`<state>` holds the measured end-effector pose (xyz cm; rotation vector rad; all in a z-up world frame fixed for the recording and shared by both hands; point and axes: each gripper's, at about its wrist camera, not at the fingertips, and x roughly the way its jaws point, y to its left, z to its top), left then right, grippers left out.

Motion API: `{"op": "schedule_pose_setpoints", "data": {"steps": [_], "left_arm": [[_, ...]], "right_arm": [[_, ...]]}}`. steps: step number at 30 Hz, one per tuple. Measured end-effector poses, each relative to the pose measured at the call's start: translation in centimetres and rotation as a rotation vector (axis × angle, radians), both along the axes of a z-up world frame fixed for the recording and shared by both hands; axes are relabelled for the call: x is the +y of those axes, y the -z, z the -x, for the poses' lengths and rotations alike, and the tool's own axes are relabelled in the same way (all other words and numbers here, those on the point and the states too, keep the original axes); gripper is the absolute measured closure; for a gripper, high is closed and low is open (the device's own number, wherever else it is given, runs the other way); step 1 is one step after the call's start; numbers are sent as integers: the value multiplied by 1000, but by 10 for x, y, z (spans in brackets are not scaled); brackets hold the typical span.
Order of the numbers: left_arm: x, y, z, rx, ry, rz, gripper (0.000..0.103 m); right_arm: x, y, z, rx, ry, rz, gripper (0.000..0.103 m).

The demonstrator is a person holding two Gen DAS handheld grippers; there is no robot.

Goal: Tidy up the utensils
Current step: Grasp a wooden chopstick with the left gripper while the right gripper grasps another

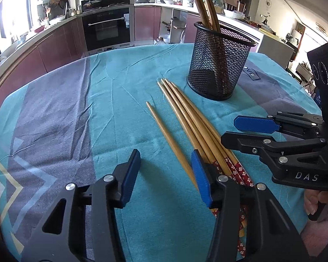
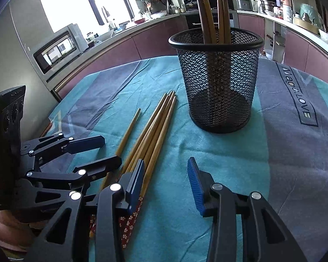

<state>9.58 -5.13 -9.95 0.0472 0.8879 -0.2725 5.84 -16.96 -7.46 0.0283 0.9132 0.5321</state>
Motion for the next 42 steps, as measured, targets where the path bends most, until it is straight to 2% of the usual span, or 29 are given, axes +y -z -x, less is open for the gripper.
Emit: {"op": "schedule_pose_setpoints", "data": {"steps": [9, 17, 25, 29, 33, 42], "left_arm": [[2, 0, 0, 0, 2, 5, 59], [7, -1, -4, 3, 8, 18, 64], [7, -1, -15, 5, 21, 6, 66], [8, 0, -18, 3, 3, 5, 74], [11, 0, -19, 8, -17, 28, 88], [15, -5, -15, 3, -34, 54, 96]], "right_arm": [[13, 0, -2, -24, -11, 70, 66], [19, 2, -8, -36, -8, 119, 76], [33, 2, -18, -48, -5, 158, 78], [32, 3, -22, -37, 8, 130, 94], [26, 2, -24, -23, 15, 98, 97], [9, -7, -15, -30, 7, 17, 97]]}}
